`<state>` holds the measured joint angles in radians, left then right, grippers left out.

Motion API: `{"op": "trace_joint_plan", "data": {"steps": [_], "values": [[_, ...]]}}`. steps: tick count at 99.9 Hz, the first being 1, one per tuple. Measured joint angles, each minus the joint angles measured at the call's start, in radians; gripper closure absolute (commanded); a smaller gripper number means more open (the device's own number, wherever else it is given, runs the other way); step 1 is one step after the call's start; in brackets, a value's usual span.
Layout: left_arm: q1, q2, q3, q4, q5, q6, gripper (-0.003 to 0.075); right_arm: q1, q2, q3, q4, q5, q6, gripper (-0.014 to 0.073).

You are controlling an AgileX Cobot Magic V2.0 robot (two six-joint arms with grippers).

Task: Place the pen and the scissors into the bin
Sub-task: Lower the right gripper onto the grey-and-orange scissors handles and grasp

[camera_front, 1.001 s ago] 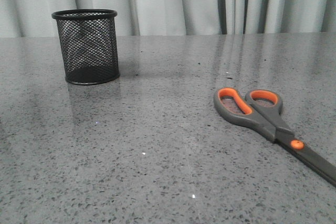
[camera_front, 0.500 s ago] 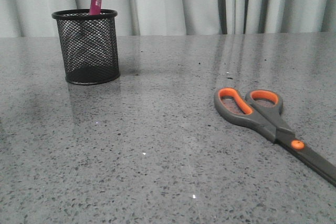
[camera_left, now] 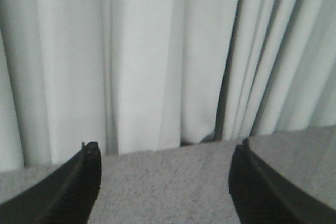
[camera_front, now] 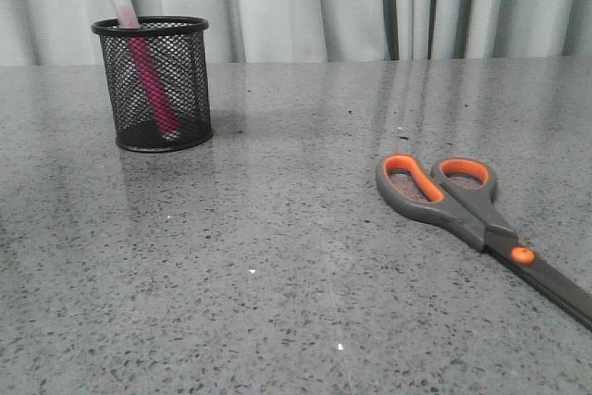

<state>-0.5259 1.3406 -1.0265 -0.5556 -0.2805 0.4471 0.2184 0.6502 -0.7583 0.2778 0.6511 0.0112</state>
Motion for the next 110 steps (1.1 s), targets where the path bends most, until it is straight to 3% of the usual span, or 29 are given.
{"op": "trace_joint_plan", "data": {"steps": [16,33,53,61,76,110], "values": [[0.0,-0.238,0.0,0.006,0.208,0.047,0.0422,0.049,0.118,-0.195,0.0,0.095,-0.077,0.0276],[0.0,-0.434,0.0,0.018,0.433,0.06,0.0438,0.193,0.312,-0.331,-0.037,0.159,-0.083,0.0276],[0.0,-0.577,0.0,0.026,0.634,0.062,0.0438,0.458,0.53,-0.361,-0.362,0.255,0.202,0.0271],[0.0,-0.632,0.0,0.029,0.689,0.062,0.0438,0.529,0.589,-0.361,-0.431,0.311,0.294,0.0232],[0.0,-0.703,0.0,0.031,0.735,0.062,0.0438,0.549,0.673,-0.361,-0.466,0.392,0.396,0.0122],[0.0,-0.731,0.0,0.033,0.758,0.064,0.0438,0.518,0.773,-0.356,-0.41,0.422,0.428,0.012]]}}
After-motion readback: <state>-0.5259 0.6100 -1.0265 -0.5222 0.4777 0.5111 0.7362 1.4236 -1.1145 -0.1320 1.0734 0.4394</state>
